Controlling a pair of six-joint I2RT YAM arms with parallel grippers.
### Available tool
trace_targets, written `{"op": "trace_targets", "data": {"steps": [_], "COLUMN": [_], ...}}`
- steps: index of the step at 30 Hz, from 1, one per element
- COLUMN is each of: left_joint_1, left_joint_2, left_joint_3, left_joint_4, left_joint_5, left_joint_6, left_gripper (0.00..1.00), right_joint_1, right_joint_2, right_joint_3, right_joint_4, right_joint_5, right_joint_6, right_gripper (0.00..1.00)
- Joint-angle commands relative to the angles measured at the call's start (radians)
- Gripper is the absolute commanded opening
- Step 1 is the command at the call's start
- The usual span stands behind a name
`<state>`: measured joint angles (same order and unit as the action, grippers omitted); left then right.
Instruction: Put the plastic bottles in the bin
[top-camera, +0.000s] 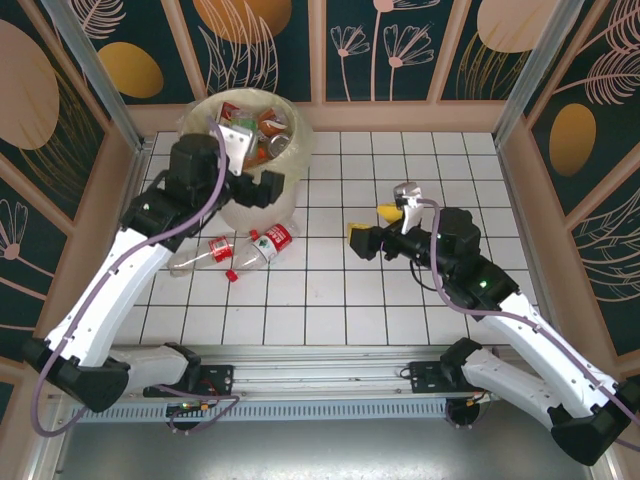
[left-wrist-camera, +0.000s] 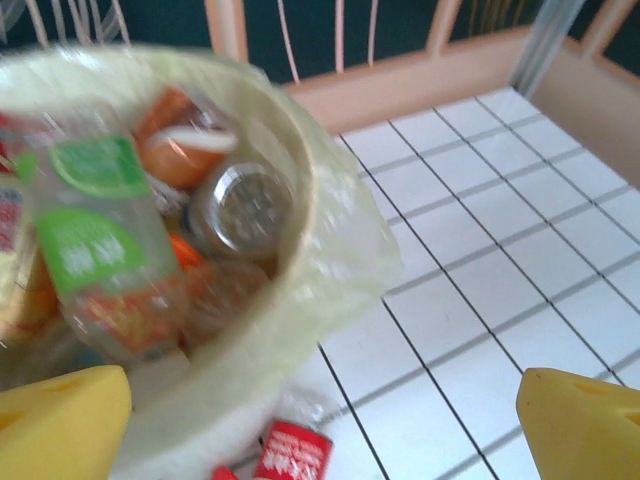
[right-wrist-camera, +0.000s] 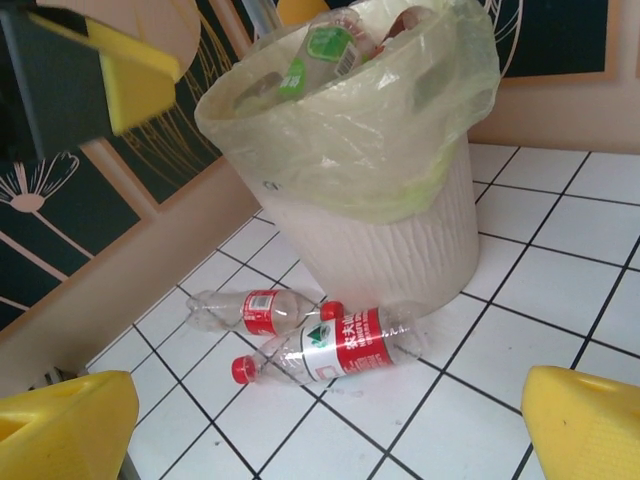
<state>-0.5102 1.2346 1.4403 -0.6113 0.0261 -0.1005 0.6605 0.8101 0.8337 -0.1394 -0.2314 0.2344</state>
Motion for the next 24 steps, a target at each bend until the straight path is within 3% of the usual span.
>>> {"op": "trace_targets", "data": {"steps": [1,12,20,24], "left_joint_1": [-0.028,-0.132,-0.152,-0.153], "left_joint_2": [-0.049,-0.151,-0.037,0.051], "left_joint_3": [-0.106,-0.422,-0.509,-0.527], "left_joint_4": [0.029,0.149,0.206,0.244], "left_joint_5": [0.002,-0.120,-0.253,-0.259], "left_joint_6": [-0.040,-0.150,-0.195,-0.192], "left_gripper": [0.99,0.99,0.99,0.99], "right_joint_1": [0.008,0.009,0.009,0.009], "right_joint_2": [-0.020,-0.047,-0.049,-0.061], "right_joint_3": [-0.024,-0.085,-0.097,-0.107], "right_joint_4": [0.024,0.052,0.045,0.040], "right_joint_5": [-0.027,-0.026,-0.020,-0.012], "right_joint_6": [-0.005,0.026,0.032,0.040], "right_gripper": [0.99,0.99,0.99,0.99]}}
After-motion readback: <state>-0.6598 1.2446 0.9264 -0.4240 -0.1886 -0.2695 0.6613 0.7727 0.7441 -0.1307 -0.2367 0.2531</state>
